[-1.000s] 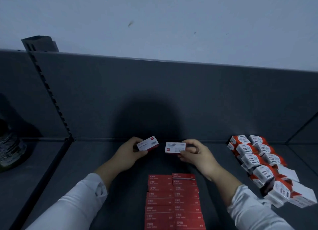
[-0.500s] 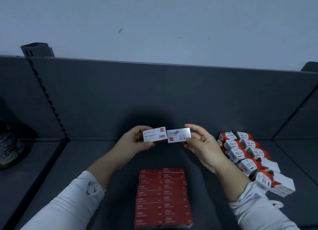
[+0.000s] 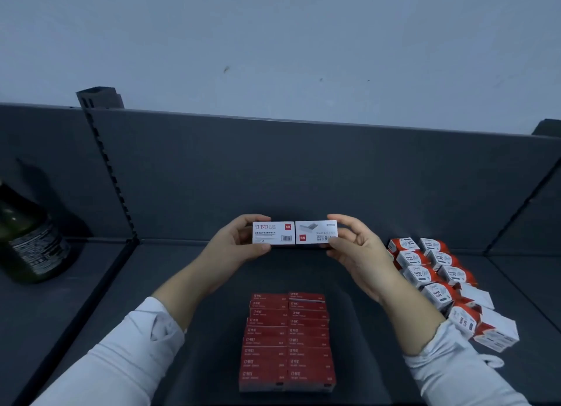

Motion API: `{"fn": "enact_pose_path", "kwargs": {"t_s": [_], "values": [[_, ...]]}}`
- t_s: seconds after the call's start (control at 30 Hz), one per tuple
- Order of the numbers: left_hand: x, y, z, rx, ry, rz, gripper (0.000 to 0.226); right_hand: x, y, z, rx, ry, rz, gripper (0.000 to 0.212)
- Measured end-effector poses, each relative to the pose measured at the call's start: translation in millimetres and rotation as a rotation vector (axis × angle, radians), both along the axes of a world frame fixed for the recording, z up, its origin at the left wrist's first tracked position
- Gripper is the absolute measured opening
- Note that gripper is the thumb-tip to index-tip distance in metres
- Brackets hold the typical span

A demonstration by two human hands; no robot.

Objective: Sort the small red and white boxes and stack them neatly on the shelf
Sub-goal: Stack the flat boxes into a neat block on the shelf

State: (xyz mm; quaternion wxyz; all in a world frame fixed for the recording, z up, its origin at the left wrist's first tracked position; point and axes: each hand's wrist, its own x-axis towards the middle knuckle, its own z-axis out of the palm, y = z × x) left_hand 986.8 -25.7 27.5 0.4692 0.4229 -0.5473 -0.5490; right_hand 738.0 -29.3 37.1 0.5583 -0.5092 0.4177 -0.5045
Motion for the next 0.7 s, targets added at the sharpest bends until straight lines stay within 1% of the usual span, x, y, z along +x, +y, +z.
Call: {"fn": "enact_pose_path", "kwargs": {"t_s": [0.17, 0.3, 0.47, 0.63, 0.7], "values": [[2, 6, 5, -0.001, -0.005, 0.025, 0.042, 2, 4, 2, 0.008, -0.041, 0.03, 0.034], [1, 8, 7, 0.005, 0.007, 0.04, 0.042, 3, 6, 3, 0.013, -0.088, 0.036, 0.039], [-1, 10, 7, 0.021, 0.018, 0.035, 0.042, 3, 10, 2, 0.032, -0.1, 0.039, 0.03], [-4, 11, 8, 0.026, 0.05, 0.027, 0.041, 4, 12, 2, 0.037, -0.153, 0.019, 0.028], [-4, 12, 8, 0.022, 0.043, 0.022, 0.041, 5, 12, 3, 0.048, -0.146, 0.001, 0.026]]}}
